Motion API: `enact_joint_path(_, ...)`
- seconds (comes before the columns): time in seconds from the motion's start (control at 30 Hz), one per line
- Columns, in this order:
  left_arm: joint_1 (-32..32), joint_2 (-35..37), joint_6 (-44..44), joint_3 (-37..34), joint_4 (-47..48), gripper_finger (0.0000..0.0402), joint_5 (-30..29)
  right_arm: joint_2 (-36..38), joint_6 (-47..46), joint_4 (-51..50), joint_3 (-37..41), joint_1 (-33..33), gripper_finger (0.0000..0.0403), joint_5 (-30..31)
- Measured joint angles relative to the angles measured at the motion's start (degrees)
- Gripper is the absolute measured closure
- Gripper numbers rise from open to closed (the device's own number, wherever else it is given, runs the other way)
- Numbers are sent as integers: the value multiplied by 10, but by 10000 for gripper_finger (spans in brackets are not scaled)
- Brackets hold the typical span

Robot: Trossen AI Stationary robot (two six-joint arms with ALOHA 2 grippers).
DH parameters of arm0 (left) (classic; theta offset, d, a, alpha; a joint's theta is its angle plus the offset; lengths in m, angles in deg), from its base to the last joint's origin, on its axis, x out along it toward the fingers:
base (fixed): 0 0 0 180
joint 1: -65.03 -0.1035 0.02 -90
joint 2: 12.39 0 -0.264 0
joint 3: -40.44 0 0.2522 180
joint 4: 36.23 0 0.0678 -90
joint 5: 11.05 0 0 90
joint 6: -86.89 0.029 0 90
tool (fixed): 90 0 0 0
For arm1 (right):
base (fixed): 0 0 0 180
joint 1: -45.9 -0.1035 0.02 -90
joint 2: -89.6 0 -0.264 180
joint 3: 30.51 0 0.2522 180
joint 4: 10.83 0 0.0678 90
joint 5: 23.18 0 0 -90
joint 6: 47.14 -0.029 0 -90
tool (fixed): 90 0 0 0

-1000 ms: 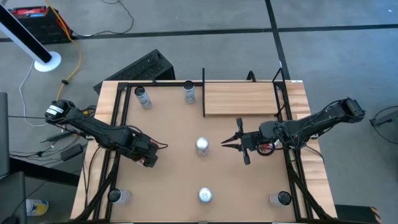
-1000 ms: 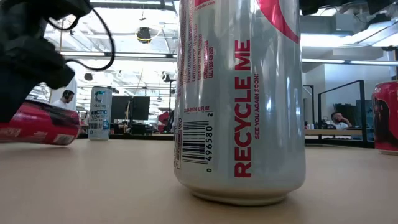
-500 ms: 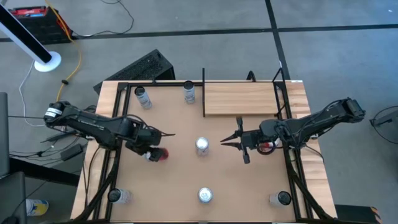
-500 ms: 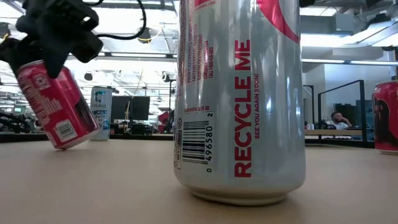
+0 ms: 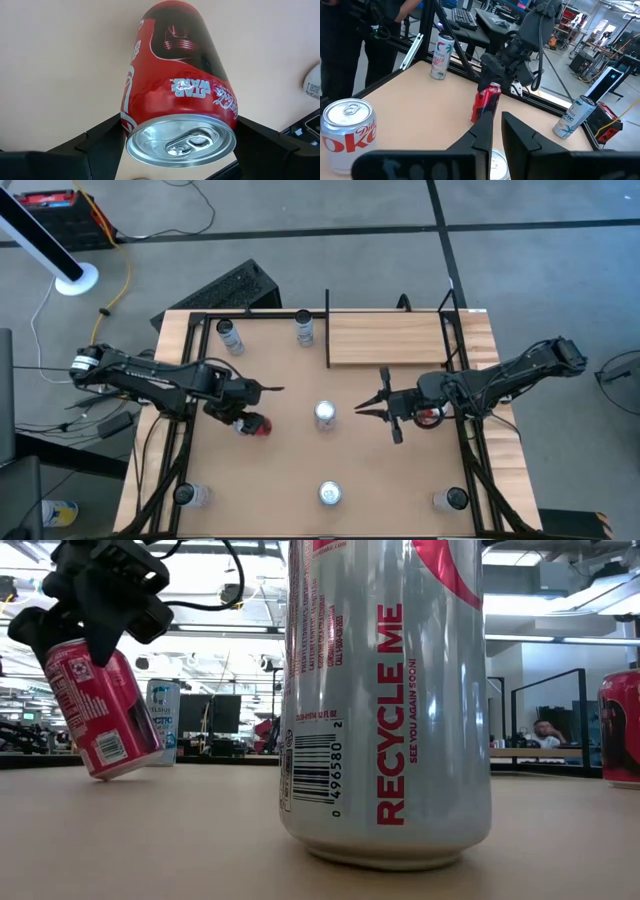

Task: Place canned beverage on shelf
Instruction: Put the left red soda can on the shelf

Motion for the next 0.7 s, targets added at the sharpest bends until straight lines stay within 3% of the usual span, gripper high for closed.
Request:
enact_joint_path(0.37, -25, 1, 69, 1, -7, 95, -20, 0, 0, 6, 0, 1, 339, 0)
enact_joint_path(0.7, -25, -1, 63, 0, -15, 73, -34, 0, 8, 6, 0, 1, 339, 0)
